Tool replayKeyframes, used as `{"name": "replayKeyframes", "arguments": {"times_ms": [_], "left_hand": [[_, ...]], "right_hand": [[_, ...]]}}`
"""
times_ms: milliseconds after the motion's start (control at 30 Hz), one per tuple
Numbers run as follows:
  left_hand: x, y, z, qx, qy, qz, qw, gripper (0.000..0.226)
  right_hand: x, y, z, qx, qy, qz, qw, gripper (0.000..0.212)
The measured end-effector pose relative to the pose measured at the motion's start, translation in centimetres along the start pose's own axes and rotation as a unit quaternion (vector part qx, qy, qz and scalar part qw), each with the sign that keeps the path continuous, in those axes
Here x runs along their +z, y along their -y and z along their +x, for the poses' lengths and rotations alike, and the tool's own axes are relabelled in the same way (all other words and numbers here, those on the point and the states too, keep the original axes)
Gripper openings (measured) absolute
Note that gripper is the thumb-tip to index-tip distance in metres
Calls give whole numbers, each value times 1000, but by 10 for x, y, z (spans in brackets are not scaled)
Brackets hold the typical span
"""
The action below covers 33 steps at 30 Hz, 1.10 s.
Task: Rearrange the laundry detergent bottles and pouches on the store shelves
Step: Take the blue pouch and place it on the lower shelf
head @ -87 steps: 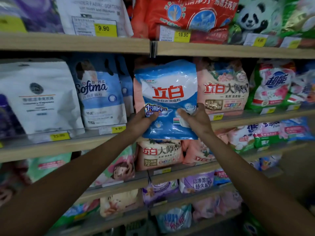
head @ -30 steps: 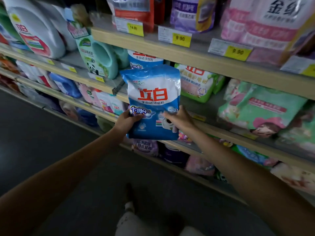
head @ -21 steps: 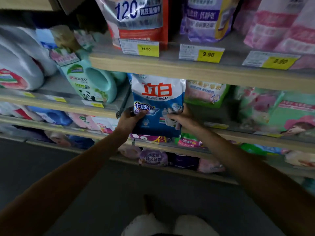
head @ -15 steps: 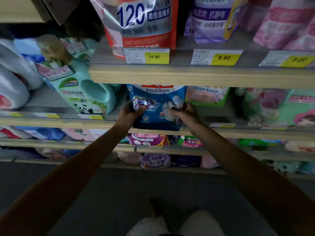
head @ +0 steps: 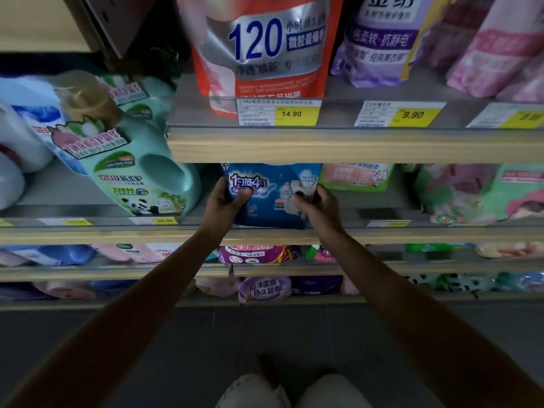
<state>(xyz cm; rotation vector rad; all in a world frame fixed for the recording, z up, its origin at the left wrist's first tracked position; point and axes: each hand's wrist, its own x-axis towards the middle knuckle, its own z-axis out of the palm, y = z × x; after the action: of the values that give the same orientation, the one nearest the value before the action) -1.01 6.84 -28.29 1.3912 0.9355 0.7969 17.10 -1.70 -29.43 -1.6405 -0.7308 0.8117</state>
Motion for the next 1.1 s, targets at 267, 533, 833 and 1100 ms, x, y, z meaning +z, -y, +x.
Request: {"name": "replayKeyframes", "arguments": {"times_ms": [267, 533, 833, 1100], "left_hand": [[-5, 23, 2, 3, 13, 55, 998, 42], [-8, 41, 4, 8, -20, 78, 997, 61], [-16, 46, 15, 3, -51, 140, 989, 52], [-11, 40, 14, 58, -79, 131, 987, 46]], "right_hand": [[13, -3, 1, -16, 30, -31, 999, 44], [15, -12, 4, -32, 36, -89, 995, 65], [26, -22, 11, -49, 16, -106, 993, 74], [28, -11, 17, -85, -24, -155, 984, 71]]}}
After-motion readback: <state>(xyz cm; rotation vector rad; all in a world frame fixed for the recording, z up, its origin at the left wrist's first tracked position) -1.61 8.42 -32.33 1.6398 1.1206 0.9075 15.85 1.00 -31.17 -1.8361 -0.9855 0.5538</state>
